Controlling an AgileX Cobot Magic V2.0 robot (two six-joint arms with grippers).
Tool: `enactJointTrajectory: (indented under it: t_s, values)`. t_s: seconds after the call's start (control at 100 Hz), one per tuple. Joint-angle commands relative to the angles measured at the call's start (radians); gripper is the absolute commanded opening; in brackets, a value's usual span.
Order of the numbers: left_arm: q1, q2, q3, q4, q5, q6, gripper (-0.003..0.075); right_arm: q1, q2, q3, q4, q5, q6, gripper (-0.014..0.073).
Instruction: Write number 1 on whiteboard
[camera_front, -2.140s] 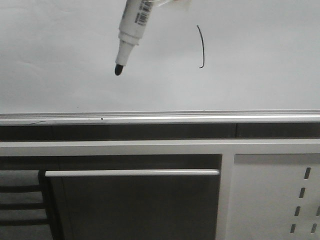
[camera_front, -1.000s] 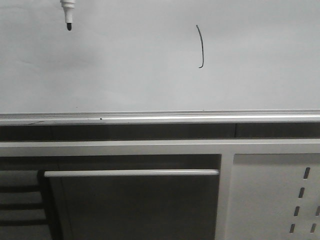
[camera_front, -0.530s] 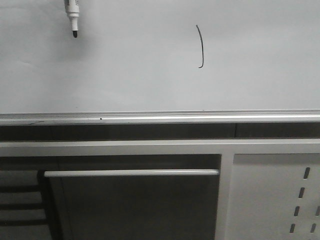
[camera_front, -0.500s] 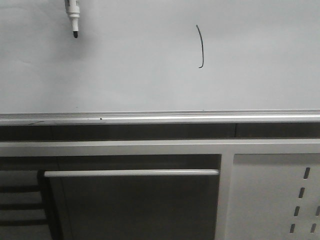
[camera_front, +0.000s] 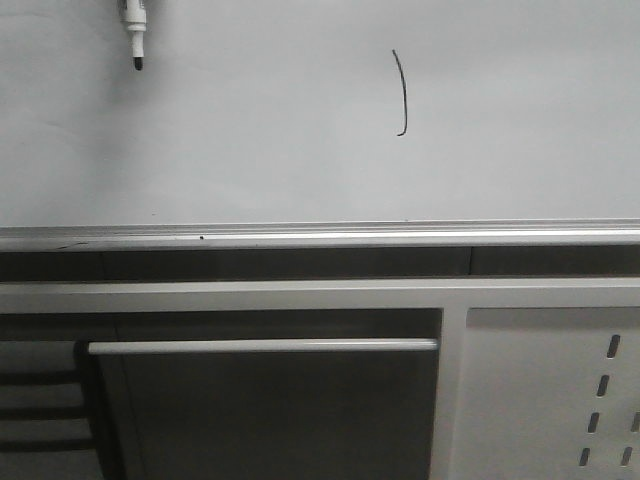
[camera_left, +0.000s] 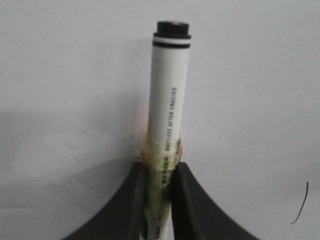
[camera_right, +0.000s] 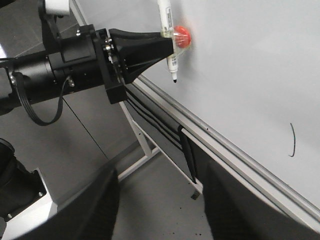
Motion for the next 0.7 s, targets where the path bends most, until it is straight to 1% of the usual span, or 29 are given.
enactJointTrajectory:
  t_s: [0.0, 0.17, 0.41, 0.69]
  values:
    - [0.013, -0.017, -0.03, 0.048, -0.052, -0.012, -0.002, -0.006, -0.011, -0.035, 0.038, -0.032, -0.001, 0.0348]
    - [0.023, -0.009, -0.03, 0.062, -0.045, -0.013, -0.002, -0.006, -0.011, -0.035, 0.042, -0.032, -0.001, 0.0348]
    - [0.023, 0.078, -0.102, 0.062, -0.044, -0.013, -0.002, -0.006, -0.011, -0.035, 0.044, -0.022, -0.001, 0.0348]
    - [0.023, 0.083, -0.11, 0.062, -0.044, -0.013, -0.002, -0.006, -0.011, -0.035, 0.044, -0.004, -0.001, 0.0348]
